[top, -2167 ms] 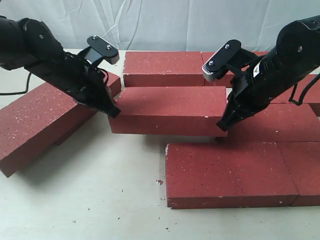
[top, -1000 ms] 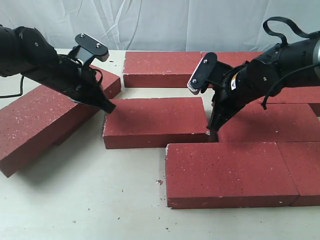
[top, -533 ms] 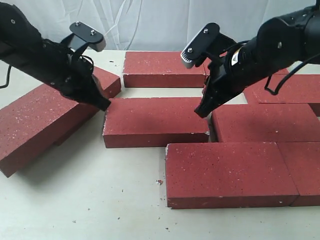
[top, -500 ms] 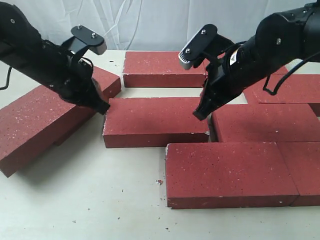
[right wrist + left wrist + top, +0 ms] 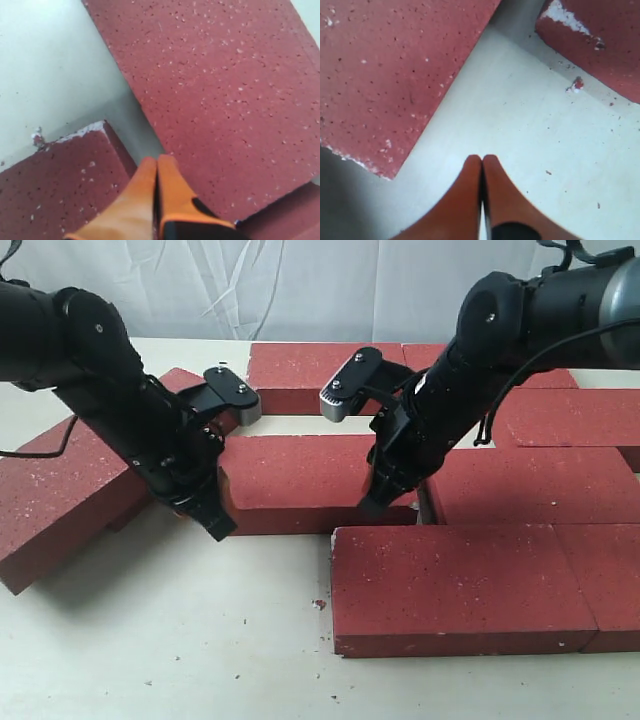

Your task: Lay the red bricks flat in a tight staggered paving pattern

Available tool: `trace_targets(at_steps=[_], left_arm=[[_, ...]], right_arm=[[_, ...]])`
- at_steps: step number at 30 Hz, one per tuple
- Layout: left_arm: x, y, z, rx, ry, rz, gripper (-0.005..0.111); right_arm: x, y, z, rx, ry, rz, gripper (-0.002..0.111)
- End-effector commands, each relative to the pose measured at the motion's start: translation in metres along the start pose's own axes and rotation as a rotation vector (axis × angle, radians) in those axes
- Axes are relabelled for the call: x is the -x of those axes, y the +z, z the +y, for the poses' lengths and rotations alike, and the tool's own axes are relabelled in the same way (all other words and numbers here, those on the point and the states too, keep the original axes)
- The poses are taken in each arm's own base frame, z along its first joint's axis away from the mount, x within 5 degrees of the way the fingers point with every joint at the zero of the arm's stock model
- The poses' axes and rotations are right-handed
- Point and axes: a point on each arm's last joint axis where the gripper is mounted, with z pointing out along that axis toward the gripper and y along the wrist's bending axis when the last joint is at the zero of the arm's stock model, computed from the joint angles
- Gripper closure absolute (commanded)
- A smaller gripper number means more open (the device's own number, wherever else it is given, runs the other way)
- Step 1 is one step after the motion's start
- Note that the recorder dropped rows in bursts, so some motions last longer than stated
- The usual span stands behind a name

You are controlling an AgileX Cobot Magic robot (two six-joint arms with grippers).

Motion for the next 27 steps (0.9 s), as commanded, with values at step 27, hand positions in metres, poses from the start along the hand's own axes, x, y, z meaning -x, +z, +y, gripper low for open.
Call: trace_targets(at_steps=[27], left_arm=[[0.024, 0.038, 0.034, 0.152, -0.038, -0.126, 0.107]], right_arm=[[0.006, 0.024, -0.030, -0.190, -0.016, 0.005, 0.109]])
